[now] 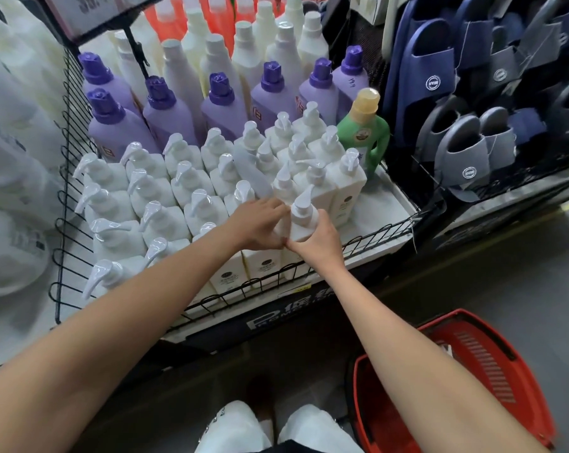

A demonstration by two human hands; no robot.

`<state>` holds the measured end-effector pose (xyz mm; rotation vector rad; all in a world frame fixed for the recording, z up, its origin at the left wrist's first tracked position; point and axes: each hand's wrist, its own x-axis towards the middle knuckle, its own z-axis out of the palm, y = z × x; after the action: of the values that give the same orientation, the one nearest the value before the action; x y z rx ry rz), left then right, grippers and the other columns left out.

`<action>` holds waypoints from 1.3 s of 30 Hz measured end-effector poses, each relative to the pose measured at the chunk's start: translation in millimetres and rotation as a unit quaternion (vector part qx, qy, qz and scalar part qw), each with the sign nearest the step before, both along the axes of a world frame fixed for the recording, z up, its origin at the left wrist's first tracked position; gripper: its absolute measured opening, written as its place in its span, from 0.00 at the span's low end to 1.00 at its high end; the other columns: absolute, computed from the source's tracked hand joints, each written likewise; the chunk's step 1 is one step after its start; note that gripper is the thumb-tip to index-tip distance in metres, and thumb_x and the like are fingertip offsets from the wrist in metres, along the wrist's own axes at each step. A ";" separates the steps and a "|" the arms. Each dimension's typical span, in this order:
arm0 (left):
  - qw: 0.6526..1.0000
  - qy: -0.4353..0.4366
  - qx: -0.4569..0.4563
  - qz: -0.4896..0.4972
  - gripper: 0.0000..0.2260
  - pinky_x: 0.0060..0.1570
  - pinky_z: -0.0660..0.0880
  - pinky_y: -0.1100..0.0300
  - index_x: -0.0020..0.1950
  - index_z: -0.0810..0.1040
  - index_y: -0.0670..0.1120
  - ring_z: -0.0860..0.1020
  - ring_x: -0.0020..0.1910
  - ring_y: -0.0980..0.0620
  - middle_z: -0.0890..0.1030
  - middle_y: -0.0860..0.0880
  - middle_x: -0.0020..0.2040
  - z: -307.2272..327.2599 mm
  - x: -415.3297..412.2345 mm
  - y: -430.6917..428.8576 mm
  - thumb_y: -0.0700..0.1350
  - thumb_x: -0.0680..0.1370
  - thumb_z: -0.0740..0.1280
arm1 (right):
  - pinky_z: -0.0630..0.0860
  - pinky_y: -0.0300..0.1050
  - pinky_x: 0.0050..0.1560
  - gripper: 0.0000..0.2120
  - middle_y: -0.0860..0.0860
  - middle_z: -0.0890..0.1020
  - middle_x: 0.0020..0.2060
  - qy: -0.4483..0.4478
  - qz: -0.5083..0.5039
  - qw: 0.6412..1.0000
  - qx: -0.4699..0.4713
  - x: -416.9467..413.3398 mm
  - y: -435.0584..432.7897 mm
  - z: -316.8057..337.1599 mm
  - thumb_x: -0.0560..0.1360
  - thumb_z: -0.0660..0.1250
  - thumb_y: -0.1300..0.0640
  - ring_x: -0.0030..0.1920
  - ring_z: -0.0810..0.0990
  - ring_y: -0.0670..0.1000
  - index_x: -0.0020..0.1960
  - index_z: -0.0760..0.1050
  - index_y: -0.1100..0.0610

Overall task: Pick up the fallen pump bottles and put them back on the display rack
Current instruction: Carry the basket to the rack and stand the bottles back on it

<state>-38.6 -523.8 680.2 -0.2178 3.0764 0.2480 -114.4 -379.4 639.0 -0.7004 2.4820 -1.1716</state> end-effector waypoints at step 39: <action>0.962 -0.017 -0.096 -0.255 0.24 0.61 0.68 0.50 0.67 0.70 0.45 0.73 0.63 0.43 0.74 0.45 0.64 -20.8 -66.0 243.0 0.57 0.75 0.63 | 0.70 0.52 0.58 0.24 0.55 0.78 0.58 0.135 -0.113 0.902 0.395 -2.7 298.2 6.5 0.75 0.61 0.43 0.60 0.74 0.58 0.67 0.72 0.56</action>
<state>-104.5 -280.8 659.4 0.5549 2.9834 -0.0789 -117.1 -81.2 645.5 -0.3522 2.9767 -0.0333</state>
